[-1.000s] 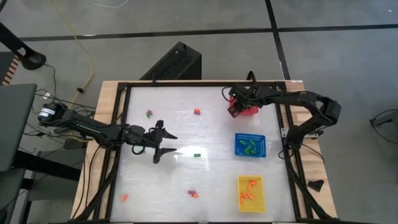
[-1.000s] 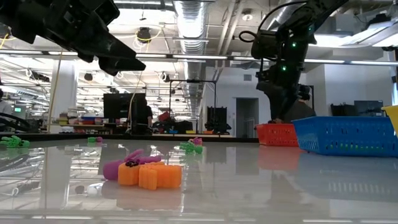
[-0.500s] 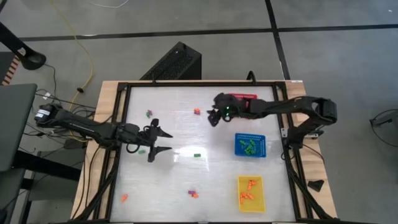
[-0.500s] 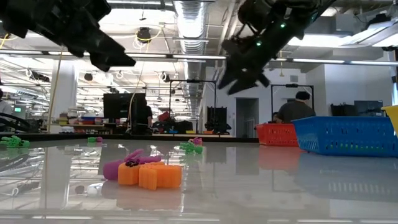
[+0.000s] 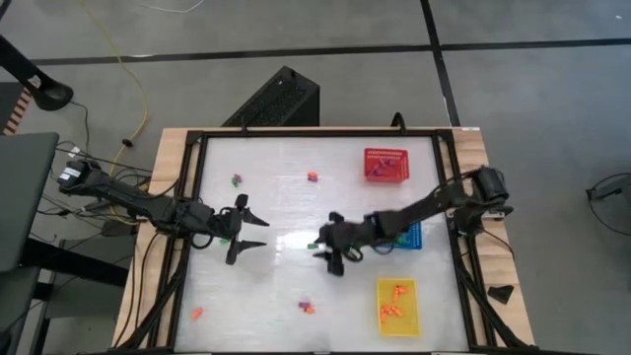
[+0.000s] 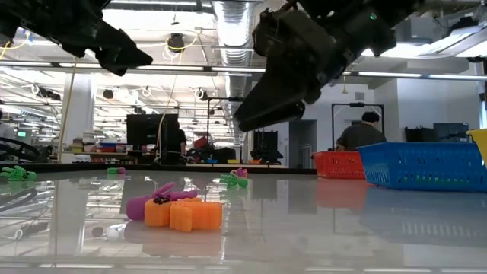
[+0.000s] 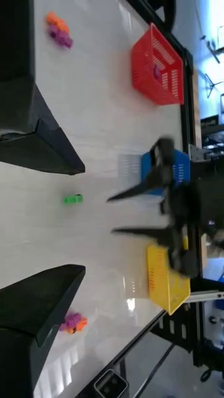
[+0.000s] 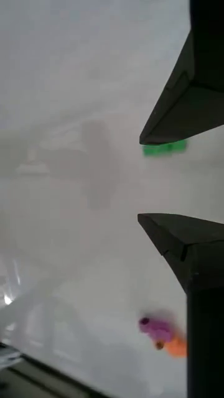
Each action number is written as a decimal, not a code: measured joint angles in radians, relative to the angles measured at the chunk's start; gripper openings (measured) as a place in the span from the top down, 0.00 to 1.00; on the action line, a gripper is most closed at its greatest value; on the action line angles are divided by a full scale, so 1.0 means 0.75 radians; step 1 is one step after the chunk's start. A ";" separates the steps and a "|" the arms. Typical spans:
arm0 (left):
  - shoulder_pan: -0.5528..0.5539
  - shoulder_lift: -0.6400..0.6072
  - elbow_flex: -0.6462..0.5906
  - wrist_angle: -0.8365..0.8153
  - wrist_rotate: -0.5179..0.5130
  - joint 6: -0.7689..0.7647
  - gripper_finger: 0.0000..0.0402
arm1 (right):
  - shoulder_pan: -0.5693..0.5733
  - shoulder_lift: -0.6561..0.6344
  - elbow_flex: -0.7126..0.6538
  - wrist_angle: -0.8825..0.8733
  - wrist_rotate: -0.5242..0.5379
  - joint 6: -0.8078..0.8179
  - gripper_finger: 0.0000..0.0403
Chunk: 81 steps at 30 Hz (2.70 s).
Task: Sort Halloween decoration
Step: Put the green skeleton toy into the blue basket
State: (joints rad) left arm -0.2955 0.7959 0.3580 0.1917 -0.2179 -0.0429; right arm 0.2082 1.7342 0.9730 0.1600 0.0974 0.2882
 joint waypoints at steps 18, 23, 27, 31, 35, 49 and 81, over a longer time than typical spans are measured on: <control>0.011 -0.011 0.015 -0.681 -0.255 -0.669 0.40 | -0.095 0.205 0.206 0.222 0.147 -0.171 0.46; -0.034 0.050 0.102 -0.963 -0.032 -0.916 0.41 | -0.179 0.204 0.218 0.222 0.121 -0.133 0.46; -0.083 0.137 0.155 -1.148 -0.137 -0.956 0.45 | -0.205 0.204 0.219 0.220 0.072 -0.126 0.46; -0.082 0.232 0.162 -1.304 -0.130 -0.971 0.50 | -0.203 0.204 0.220 0.224 0.043 -0.149 0.46; -0.082 0.333 0.162 -1.353 -0.036 -0.968 0.53 | -0.203 0.204 0.220 0.217 0.039 -0.151 0.46; -0.085 0.407 0.159 -1.295 0.161 -0.830 0.54 | -0.195 0.204 0.220 0.176 0.004 -0.151 0.46; -0.106 0.403 0.122 -1.175 0.119 -0.612 0.58 | -0.190 0.203 0.220 0.145 -0.024 -0.150 0.46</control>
State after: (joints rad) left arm -0.3752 1.0981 0.4496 -0.6899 -0.1286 -0.5018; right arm 0.0658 1.8866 1.1378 0.2691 0.0792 0.1753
